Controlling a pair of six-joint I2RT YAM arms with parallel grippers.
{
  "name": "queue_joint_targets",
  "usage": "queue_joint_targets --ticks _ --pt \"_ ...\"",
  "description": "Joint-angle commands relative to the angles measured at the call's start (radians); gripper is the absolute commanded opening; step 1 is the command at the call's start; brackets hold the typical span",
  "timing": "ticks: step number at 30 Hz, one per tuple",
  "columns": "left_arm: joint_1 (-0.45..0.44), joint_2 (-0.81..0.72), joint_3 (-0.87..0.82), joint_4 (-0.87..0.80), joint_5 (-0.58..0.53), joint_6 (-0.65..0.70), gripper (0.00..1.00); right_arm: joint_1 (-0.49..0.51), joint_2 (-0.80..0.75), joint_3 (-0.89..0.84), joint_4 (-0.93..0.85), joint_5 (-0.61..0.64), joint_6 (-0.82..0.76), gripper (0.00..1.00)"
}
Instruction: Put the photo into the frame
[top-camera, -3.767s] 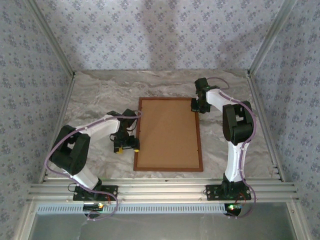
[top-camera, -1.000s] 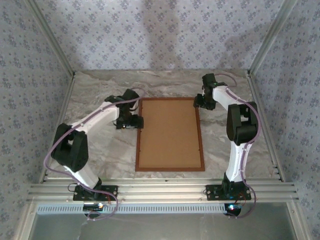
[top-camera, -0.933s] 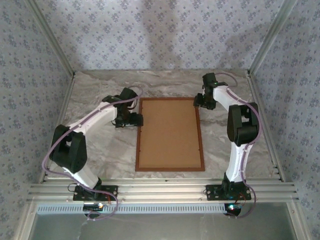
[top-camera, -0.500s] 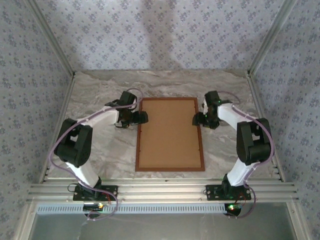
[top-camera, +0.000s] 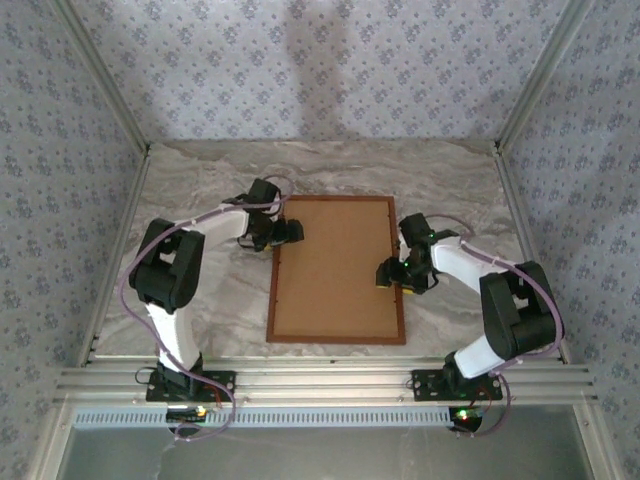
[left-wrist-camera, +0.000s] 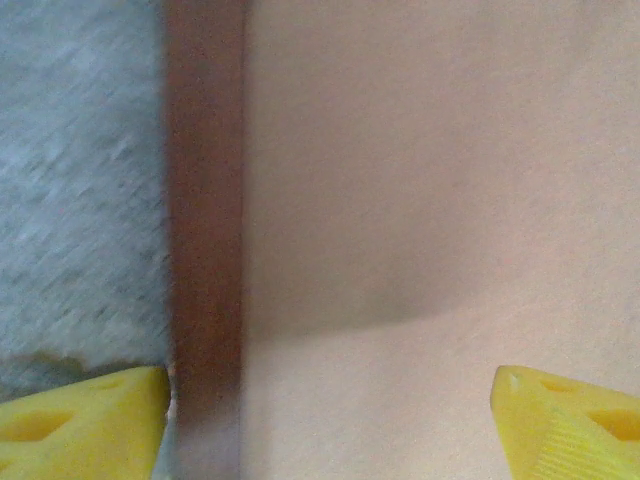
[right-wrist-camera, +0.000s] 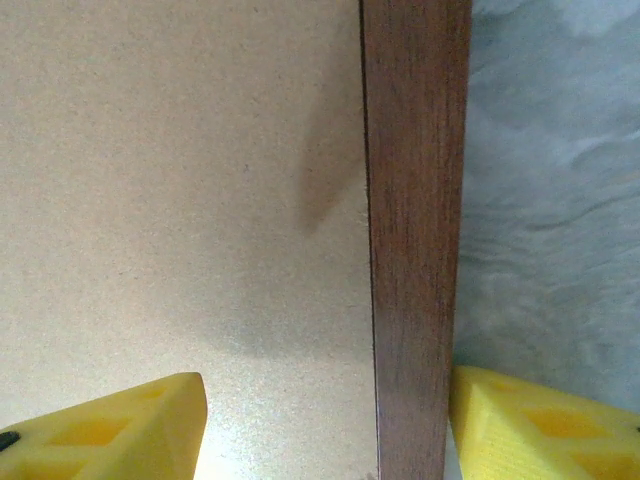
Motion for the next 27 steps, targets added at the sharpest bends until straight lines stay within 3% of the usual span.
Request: queue_joint_targets --ticks 1,6,11,16,23,27 --pt "-0.016 0.056 0.091 0.087 0.089 0.021 0.83 0.04 -0.034 -0.026 0.065 -0.104 0.083 0.65" --pt "-0.019 0.11 0.2 0.059 0.122 0.028 0.82 0.117 -0.059 -0.044 0.132 -0.137 0.158 0.64" --pt "-0.008 0.191 0.375 -0.036 0.087 0.1 0.83 0.145 -0.036 -0.025 0.203 -0.166 0.177 0.64" --pt "0.039 0.238 0.516 -0.174 0.037 0.142 0.83 0.118 -0.006 0.09 0.094 -0.119 0.076 0.64" --pt "0.073 0.043 0.408 -0.32 -0.132 0.187 0.87 -0.027 0.127 0.376 -0.014 -0.043 -0.109 0.69" --pt "0.072 -0.108 0.256 -0.38 -0.125 0.119 0.98 -0.092 0.283 0.609 -0.061 -0.026 -0.149 0.75"
